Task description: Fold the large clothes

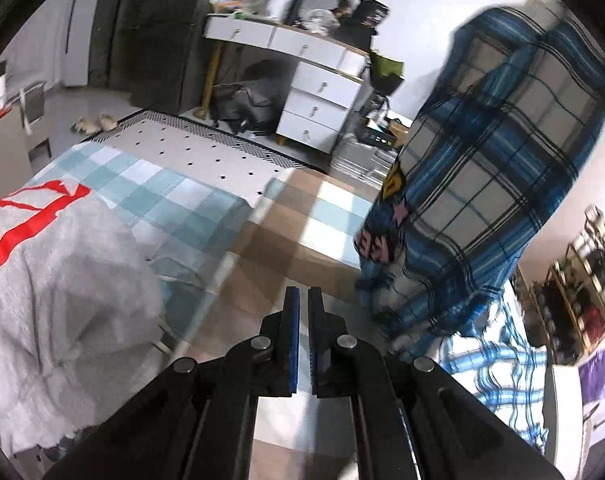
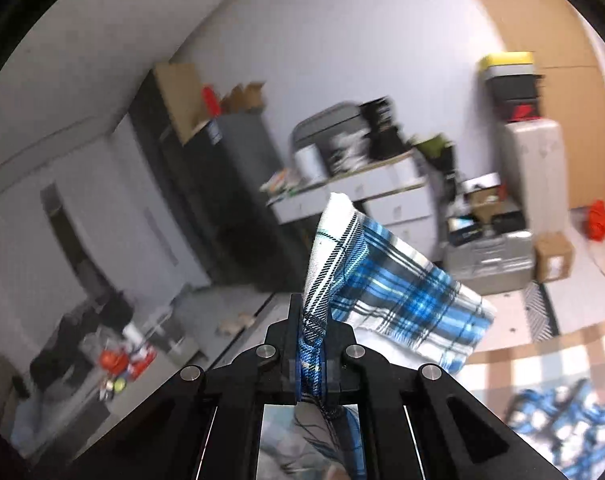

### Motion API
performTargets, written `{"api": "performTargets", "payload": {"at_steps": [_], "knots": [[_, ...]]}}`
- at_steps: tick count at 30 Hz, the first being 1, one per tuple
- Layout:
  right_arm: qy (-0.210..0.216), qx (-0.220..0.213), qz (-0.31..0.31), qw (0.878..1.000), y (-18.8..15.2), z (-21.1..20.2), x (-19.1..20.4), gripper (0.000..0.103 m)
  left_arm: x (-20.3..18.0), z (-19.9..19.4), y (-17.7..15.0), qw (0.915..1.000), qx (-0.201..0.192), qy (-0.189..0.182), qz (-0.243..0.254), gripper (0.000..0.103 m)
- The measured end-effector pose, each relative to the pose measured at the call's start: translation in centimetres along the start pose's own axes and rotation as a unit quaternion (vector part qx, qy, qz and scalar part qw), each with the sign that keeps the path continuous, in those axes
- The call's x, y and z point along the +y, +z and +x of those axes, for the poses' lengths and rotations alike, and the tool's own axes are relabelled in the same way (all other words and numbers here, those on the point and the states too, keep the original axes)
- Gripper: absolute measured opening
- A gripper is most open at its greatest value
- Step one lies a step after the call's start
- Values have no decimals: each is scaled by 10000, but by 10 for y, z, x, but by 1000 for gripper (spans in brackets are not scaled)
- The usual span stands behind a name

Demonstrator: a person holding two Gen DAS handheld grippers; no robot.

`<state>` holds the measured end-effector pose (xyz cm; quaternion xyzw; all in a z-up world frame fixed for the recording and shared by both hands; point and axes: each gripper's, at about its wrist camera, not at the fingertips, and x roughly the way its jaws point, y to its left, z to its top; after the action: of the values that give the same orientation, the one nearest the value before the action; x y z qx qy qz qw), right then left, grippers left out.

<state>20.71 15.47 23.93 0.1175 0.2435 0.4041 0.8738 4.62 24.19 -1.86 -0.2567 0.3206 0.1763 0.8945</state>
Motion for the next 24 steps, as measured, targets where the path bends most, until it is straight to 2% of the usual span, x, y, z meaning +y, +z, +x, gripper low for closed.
{"api": "performTargets", "payload": {"at_steps": [4, 7, 11, 15, 17, 20, 22, 24], "knots": [[-487, -173, 779, 9956, -11, -59, -90, 6, -22, 4, -15, 9992, 260, 6, 310, 0], [-928, -204, 1160, 9887, -37, -89, -163, 6, -33, 9, -27, 9980, 467, 56, 430, 0], [-1435, -69, 2043, 9683, -99, -115, -262, 6, -39, 18, -43, 9955, 726, 207, 577, 0], [-1882, 111, 2595, 9472, -160, -135, -336, 6, -48, 24, -54, 9923, 876, 374, 797, 0], [-1982, 223, 2672, 9428, -183, -142, -357, 6, -50, 25, -60, 9910, 885, 478, 880, 0], [-1952, 277, 2614, 9449, -192, -156, -376, 6, -50, 30, -68, 9882, 1026, 613, 954, 0], [-1874, 184, 2534, 9488, -184, -166, -377, 6, -48, 32, -71, 9872, 1079, 707, 935, 0], [-1836, -15, 2189, 9583, -168, -172, -365, 6, -50, 33, -75, 9866, 1105, 740, 947, 0]]}}
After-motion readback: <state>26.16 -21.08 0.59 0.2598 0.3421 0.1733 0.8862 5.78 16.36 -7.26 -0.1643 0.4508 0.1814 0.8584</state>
